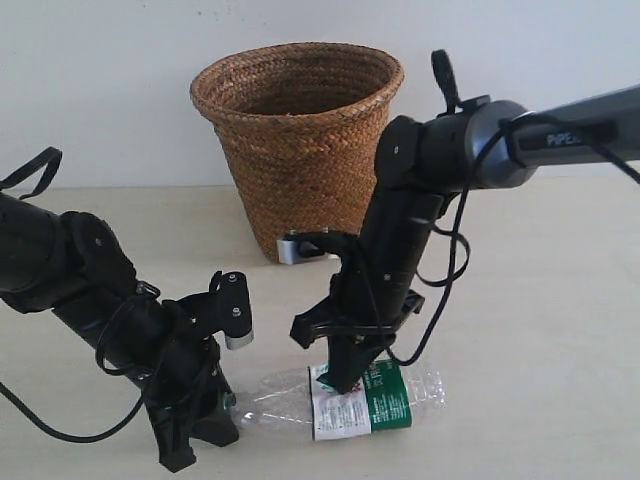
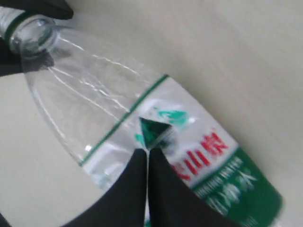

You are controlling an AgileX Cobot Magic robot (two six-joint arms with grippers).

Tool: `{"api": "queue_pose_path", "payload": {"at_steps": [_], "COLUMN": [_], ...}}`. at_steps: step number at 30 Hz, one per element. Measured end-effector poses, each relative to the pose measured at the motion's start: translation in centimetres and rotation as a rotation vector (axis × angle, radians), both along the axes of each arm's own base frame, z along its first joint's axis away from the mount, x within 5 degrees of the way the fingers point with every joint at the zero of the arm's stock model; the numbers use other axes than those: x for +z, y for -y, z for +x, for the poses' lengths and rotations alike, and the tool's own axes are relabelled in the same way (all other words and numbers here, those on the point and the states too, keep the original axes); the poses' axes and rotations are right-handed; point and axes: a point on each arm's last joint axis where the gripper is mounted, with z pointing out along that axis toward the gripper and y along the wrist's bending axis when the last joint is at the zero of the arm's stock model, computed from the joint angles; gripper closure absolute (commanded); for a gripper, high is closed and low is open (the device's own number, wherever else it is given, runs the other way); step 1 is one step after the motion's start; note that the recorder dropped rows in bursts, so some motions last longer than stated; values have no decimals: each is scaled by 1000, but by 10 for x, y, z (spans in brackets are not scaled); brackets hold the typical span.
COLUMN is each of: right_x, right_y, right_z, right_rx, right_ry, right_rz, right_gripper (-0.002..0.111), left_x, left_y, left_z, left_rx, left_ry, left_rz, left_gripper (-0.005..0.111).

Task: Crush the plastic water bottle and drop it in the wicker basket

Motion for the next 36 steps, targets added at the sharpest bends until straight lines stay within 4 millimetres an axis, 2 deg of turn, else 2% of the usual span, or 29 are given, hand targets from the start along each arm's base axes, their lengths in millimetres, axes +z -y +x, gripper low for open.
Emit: {"api": "queue_pose_path", "payload": {"at_steps": [7,9,12,20,28,33,36], "right_x": [53,62,66,33,14,-23,-33], "right_y": [15,16,17,32,33,29,28], "right_z": [-6,-9,-10,-21,-18,-14,-12], "right_rx": [37,37,40,66,31,22,25], "right_ry": [109,126,130,112,188,108,81], "right_rz": [4,16,19,-81,-78,-106,-118], "right_gripper": [108,108,108,108,108,108,108], "left_x": [0,0,0,0,0,0,0], "left_y": [0,0,0,0,0,0,0], "left_z": [0,0,0,0,0,0,0], "left_rx": [6,6,6,6,6,8,9], "left_ry": [-3,-3,-3,-3,-3,-3,-4], "left_rz": [0,0,0,0,0,-1,-2], "left_gripper": [102,102,102,102,102,102,102]}}
